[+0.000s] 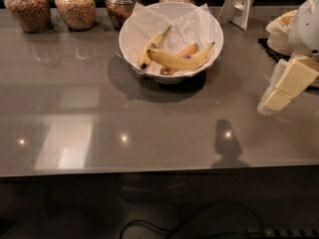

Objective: Pick banana from white bowl

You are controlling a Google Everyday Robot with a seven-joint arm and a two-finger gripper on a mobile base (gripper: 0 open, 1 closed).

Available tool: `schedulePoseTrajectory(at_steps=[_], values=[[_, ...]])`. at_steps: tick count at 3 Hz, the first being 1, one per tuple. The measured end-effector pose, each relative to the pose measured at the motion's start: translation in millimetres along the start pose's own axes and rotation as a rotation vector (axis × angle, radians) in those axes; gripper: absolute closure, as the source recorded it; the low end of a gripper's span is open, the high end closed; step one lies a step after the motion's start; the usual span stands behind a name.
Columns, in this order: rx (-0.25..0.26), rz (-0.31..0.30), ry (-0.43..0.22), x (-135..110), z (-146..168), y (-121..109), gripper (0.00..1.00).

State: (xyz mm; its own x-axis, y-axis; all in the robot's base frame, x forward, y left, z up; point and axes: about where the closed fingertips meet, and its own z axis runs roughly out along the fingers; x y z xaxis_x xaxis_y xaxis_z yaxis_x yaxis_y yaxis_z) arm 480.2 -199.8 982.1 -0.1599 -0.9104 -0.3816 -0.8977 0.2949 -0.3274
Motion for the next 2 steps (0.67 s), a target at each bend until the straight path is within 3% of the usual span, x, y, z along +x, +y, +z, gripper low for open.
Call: schedulePoseTrajectory(at_steps=[2], values=[[0.061,-0.04,-0.22,-43,33,-67,0.0]])
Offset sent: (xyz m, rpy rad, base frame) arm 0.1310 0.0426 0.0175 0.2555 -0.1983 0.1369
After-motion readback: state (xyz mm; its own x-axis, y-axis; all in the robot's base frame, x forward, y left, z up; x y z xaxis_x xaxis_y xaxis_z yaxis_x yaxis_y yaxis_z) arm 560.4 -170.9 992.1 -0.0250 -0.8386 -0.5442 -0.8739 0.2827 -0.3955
